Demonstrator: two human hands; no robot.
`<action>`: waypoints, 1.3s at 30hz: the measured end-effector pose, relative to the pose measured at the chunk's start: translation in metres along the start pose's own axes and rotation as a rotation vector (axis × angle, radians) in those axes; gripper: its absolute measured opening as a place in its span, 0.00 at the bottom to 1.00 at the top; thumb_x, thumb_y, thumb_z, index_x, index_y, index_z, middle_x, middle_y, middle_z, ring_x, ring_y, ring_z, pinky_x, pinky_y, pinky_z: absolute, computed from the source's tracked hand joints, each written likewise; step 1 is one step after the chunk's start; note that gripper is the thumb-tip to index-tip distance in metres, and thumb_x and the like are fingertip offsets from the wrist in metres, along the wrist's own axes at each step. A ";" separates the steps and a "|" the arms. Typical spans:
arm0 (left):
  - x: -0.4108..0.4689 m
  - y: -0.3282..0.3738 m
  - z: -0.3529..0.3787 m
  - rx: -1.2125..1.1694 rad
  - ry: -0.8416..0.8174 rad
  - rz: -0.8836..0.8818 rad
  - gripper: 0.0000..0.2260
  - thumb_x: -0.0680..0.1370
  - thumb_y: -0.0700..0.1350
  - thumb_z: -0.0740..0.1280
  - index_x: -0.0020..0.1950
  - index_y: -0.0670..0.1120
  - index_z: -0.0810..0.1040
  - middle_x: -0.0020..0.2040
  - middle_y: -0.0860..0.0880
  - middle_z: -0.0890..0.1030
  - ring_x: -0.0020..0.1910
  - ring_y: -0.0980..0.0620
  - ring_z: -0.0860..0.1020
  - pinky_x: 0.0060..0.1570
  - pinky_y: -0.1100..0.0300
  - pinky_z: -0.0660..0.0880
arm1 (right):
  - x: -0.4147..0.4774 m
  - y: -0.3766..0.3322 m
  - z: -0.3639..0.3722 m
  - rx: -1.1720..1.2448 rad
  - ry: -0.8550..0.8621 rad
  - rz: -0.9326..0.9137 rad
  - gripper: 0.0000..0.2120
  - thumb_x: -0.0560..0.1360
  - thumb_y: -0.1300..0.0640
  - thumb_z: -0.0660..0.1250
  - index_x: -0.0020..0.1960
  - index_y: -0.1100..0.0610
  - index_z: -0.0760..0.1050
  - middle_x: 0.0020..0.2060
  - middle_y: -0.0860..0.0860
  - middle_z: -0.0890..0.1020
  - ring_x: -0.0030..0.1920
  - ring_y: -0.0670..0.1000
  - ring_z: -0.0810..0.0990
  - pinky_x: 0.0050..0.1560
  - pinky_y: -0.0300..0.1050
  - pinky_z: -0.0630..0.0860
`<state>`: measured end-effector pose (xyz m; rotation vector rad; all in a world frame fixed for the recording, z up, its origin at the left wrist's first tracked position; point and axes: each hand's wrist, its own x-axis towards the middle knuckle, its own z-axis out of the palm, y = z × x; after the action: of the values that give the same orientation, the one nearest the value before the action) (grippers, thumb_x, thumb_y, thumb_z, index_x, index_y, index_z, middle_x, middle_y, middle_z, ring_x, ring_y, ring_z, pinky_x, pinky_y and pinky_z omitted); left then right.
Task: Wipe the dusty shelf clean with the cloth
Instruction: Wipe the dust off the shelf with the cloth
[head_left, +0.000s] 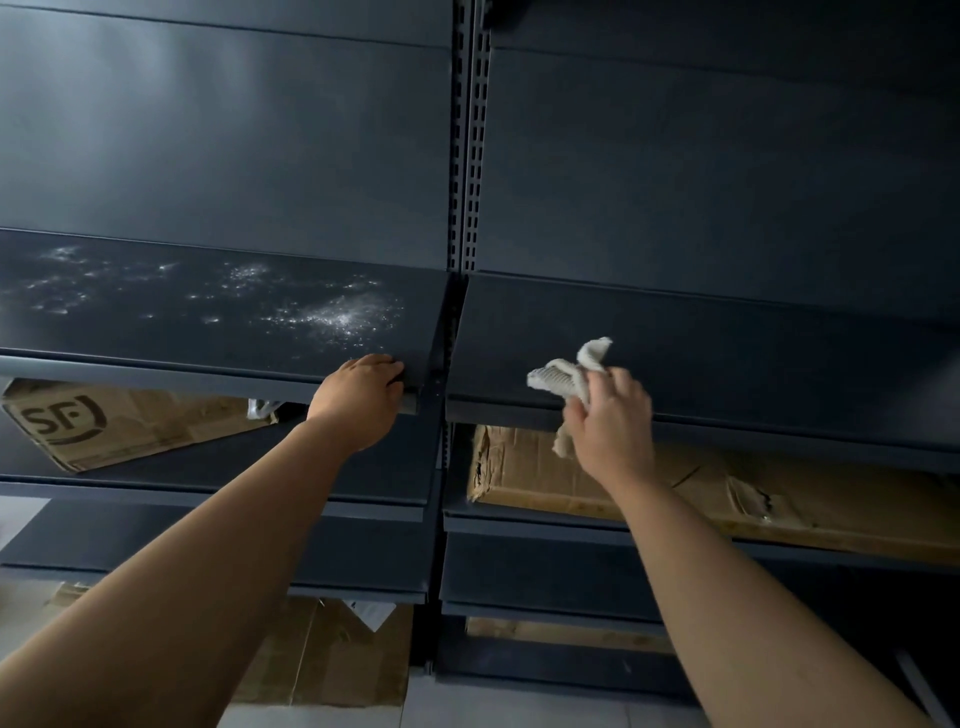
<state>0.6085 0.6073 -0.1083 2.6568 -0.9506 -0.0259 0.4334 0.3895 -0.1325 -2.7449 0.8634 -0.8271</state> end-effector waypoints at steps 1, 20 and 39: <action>0.001 0.001 0.000 -0.001 0.010 -0.001 0.19 0.81 0.48 0.54 0.72 0.48 0.67 0.74 0.50 0.66 0.72 0.46 0.64 0.69 0.53 0.63 | 0.009 0.009 -0.003 -0.019 -0.007 0.061 0.18 0.76 0.51 0.60 0.61 0.60 0.73 0.55 0.57 0.75 0.55 0.57 0.73 0.60 0.51 0.68; 0.040 -0.018 0.001 0.038 0.146 0.051 0.16 0.79 0.47 0.59 0.67 0.49 0.74 0.68 0.51 0.74 0.67 0.49 0.69 0.66 0.55 0.66 | 0.129 -0.087 0.078 0.420 -0.376 -0.063 0.19 0.78 0.59 0.57 0.68 0.57 0.69 0.64 0.58 0.70 0.63 0.59 0.71 0.61 0.47 0.70; 0.042 -0.059 0.002 -0.082 0.295 -0.131 0.18 0.78 0.48 0.62 0.68 0.48 0.72 0.67 0.50 0.74 0.68 0.49 0.69 0.68 0.55 0.66 | 0.224 -0.116 0.135 0.405 -0.406 -0.063 0.19 0.77 0.57 0.58 0.67 0.54 0.70 0.63 0.59 0.72 0.61 0.60 0.74 0.62 0.48 0.71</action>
<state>0.6775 0.6242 -0.1241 2.5494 -0.6662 0.2831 0.7166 0.3553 -0.1084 -2.4548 0.4705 -0.3734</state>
